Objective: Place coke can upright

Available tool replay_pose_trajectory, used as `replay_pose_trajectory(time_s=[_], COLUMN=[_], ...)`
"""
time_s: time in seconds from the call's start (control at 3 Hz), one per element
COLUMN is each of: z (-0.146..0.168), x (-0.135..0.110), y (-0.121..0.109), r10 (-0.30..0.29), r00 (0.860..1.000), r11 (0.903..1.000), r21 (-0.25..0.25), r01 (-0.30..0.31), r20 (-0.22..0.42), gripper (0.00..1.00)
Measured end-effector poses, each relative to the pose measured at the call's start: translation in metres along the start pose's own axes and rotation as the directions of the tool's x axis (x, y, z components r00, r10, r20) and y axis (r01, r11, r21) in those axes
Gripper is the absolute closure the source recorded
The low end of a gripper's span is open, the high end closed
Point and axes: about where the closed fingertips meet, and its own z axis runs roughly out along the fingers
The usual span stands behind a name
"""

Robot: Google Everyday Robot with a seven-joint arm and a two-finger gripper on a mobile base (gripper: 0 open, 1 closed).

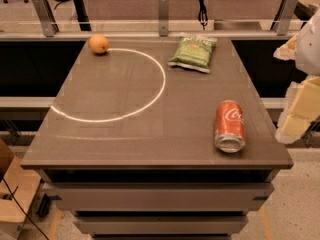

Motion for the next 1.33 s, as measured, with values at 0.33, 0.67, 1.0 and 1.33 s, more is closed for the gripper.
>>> replay_pose_trajectory(time_s=[0.33, 0.67, 1.0, 1.33], z=[0.0, 0.0, 0.019, 0.039], x=[0.0, -0.001, -0.017, -0.046], y=[0.0, -0.005, -0.005, -0.008], r10=[0.0, 0.06, 0.178, 0.318], r00=[1.0, 0.998, 0.983, 0.943], r11=[1.0, 0.9982, 0.9831, 0.9452], r21=[0.0, -0.002, -0.053, -0.11], r01=[0.0, -0.06, -0.175, -0.307], r20=[0.0, 0.006, 0.044, 0.096], gripper=[0.0, 0.0, 0.0, 0.0])
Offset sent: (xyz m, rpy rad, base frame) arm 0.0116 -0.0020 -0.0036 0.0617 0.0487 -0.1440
